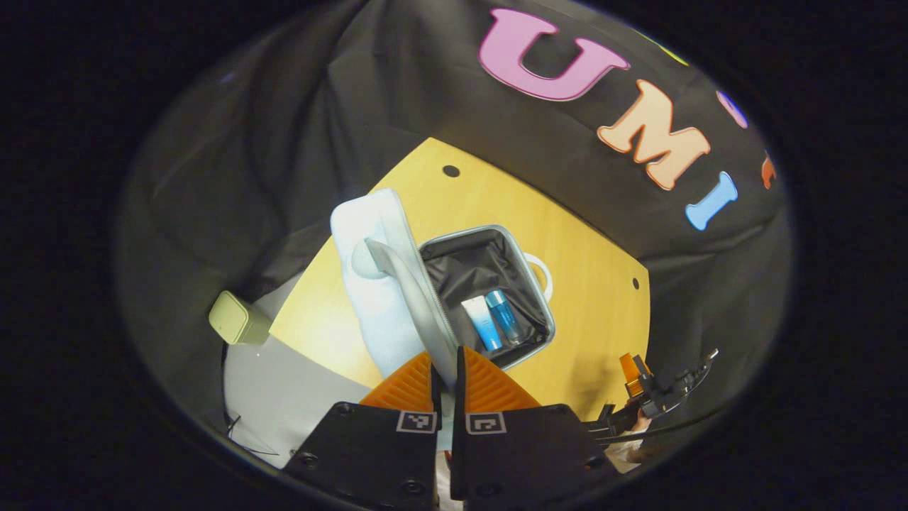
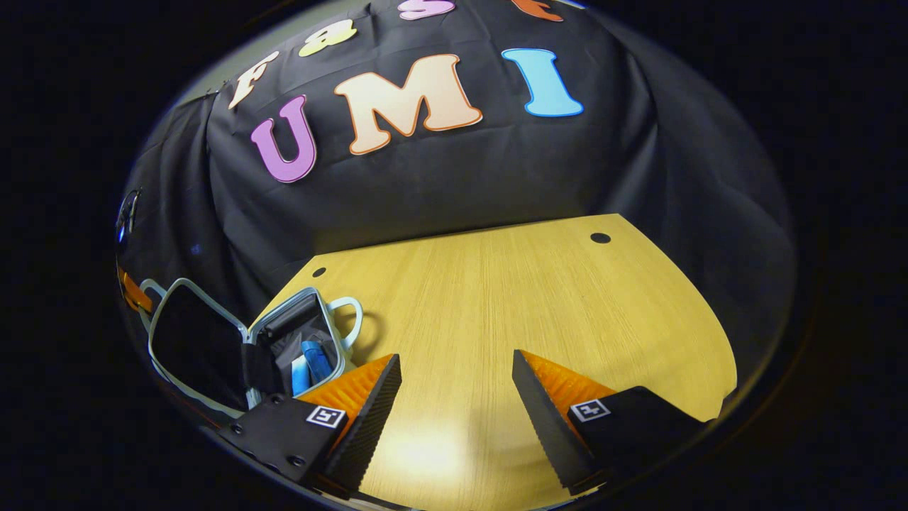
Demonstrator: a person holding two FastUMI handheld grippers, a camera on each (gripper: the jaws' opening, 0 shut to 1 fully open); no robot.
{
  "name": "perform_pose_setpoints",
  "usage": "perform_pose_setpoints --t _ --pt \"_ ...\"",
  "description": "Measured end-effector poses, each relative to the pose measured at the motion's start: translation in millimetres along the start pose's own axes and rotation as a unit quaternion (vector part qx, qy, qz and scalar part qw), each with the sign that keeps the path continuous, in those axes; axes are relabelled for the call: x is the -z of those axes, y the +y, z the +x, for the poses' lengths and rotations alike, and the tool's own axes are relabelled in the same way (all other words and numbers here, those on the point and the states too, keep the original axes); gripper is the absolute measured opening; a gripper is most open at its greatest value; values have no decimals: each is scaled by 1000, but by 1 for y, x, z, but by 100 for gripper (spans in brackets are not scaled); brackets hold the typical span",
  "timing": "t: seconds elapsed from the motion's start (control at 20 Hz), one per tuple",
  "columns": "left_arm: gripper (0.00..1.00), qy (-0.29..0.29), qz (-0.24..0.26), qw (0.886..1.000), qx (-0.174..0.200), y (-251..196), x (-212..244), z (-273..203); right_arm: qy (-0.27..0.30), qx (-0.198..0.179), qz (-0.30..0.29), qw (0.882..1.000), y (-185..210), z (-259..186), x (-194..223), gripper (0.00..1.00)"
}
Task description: First open the suitcase, pack the skin care products into it, and then close the suitcase.
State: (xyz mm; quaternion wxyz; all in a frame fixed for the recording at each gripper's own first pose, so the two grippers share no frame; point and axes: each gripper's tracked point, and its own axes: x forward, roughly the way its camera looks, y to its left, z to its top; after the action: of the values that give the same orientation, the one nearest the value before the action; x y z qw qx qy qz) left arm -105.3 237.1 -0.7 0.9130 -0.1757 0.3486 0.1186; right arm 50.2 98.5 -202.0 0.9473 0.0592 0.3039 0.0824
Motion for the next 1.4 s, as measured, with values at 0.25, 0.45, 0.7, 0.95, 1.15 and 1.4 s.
perform_pose_setpoints --t 0.25,0.45,0.7,0.95,1.15,1.4 --pt "1 2 14 999 35 -47 -21 20 2 17 19 1000 -29 -11 6 99" --pt "1 11 20 997 73 -87 -29 42 -5 31 26 999 -49 -19 0 99" --pt "1 19 30 994 104 -131 -38 83 -15 37 35 999 -58 -25 -10 99" --pt "1 43 40 992 113 -172 -38 133 -18 38 39 998 -63 -36 -16 94" --pt "2 68 49 992 99 -192 -32 178 -24 44 42 998 -69 -42 -21 99" --pt "1 109 65 990 69 -202 -17 230 -29 58 54 996 -82 -50 -23 99"
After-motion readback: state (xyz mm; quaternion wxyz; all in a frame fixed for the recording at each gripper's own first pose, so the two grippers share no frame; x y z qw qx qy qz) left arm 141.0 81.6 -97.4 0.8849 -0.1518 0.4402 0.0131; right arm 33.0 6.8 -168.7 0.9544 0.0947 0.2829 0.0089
